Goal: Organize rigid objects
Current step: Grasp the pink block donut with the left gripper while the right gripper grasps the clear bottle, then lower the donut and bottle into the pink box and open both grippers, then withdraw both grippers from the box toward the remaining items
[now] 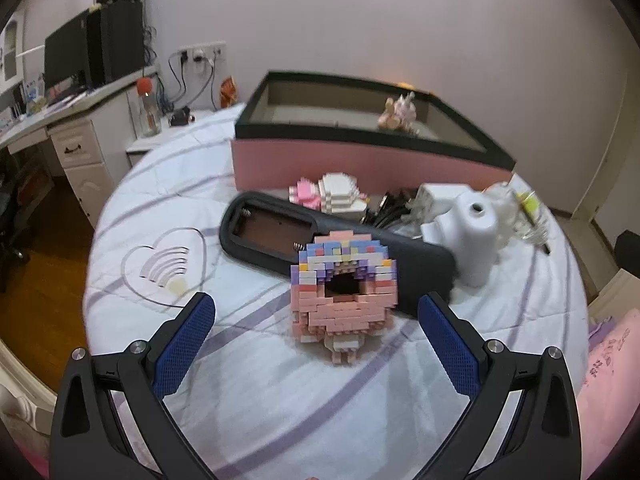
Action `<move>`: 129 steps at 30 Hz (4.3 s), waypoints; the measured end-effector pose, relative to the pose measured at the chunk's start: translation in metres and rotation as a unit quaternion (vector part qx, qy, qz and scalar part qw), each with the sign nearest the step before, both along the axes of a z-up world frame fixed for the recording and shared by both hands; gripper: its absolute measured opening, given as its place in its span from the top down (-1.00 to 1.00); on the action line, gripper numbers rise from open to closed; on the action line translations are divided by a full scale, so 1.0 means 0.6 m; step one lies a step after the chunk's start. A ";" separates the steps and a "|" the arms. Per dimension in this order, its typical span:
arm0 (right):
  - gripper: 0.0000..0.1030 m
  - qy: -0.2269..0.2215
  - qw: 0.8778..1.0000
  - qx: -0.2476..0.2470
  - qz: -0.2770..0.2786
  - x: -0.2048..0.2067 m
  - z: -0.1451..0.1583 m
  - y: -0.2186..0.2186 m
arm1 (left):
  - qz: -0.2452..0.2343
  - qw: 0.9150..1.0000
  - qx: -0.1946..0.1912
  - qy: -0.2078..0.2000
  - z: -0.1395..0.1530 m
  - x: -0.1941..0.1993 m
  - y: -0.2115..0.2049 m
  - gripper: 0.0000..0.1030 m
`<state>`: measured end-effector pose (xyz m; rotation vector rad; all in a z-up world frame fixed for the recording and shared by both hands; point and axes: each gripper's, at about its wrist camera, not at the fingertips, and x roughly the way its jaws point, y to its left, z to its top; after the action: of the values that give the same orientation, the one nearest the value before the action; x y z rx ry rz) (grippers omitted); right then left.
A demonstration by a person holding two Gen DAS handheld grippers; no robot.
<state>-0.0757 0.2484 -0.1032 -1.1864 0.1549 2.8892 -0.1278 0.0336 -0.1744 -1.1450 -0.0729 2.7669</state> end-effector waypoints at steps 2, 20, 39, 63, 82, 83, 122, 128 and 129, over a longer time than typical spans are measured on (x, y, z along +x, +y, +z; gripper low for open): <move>-1.00 -0.006 1.000 -0.001 -0.010 -0.011 -0.011 0.013 | 0.000 1.000 -0.001 -0.008 -0.009 -0.008 0.001 -0.98; -1.00 -0.058 0.997 0.022 -0.040 -0.121 -0.084 0.092 | -0.025 1.000 0.018 0.005 -0.009 -0.008 0.005 -0.10; -0.37 -0.077 0.995 0.063 0.001 -0.193 -0.123 0.068 | -0.021 1.000 0.012 0.006 0.001 -0.011 0.000 -0.08; 0.39 -0.052 0.998 0.027 0.029 -0.135 -0.068 0.033 | -0.017 1.000 0.007 0.023 0.049 -0.005 -0.010 -0.07; 0.38 0.027 0.996 0.018 0.081 -0.193 0.076 -0.006 | -0.038 0.996 0.010 0.085 0.195 -0.097 -0.015 -0.07; 0.38 0.028 0.996 0.013 0.086 -0.205 0.080 -0.011 | -0.041 0.995 0.011 0.086 0.201 -0.112 -0.012 -0.07; -1.00 -0.082 0.990 -0.038 0.108 -0.385 -0.028 -0.040 | -0.004 1.000 0.003 0.005 0.144 -0.298 -0.017 -0.99; -1.00 -0.055 0.994 -0.023 0.088 -0.332 0.003 -0.053 | 0.007 0.999 0.009 0.035 0.175 -0.238 -0.045 -1.00; -1.00 -0.049 0.995 -0.022 0.083 -0.321 0.007 -0.053 | 0.008 0.999 0.009 0.039 0.179 -0.228 -0.047 -1.00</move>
<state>-0.2684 0.2167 -0.0988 -1.4091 0.1234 2.9736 -0.2646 0.0056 -0.0673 -1.0355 -0.1000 2.8159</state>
